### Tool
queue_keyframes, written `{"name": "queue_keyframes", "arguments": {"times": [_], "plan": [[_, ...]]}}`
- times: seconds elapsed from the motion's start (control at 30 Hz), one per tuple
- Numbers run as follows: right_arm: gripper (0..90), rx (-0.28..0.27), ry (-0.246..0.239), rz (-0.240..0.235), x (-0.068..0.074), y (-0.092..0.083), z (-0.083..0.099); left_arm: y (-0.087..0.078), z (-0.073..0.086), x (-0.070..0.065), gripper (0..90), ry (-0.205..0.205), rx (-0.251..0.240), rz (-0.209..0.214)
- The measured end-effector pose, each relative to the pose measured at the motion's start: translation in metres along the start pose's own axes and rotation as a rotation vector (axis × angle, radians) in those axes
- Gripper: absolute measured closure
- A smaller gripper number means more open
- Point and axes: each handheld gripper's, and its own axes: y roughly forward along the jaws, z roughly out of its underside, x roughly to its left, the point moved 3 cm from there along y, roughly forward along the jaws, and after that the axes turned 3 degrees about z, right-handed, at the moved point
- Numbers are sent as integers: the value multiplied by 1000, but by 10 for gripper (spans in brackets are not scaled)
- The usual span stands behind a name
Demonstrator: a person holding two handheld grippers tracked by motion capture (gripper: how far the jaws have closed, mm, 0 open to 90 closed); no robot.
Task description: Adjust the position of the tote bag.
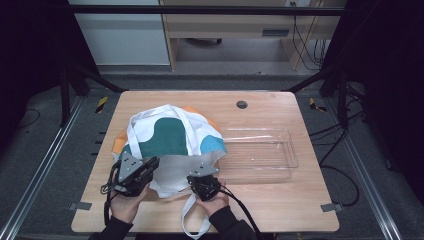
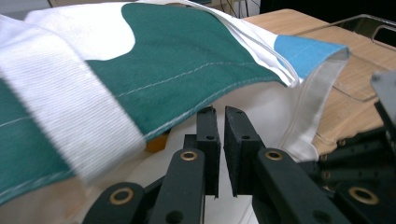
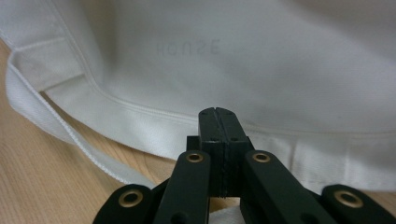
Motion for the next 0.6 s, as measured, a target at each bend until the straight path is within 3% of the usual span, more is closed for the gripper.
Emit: {"name": "queue_keyframes", "arguments": {"times": [0.23,0.6], "plan": [[900,18,-1,-11,4,7,4,12,-10,-2,870,6,-20,-27],[900,20,-10,-3,4,9,3,11,-59,12,882,-9,-81,-60]]}}
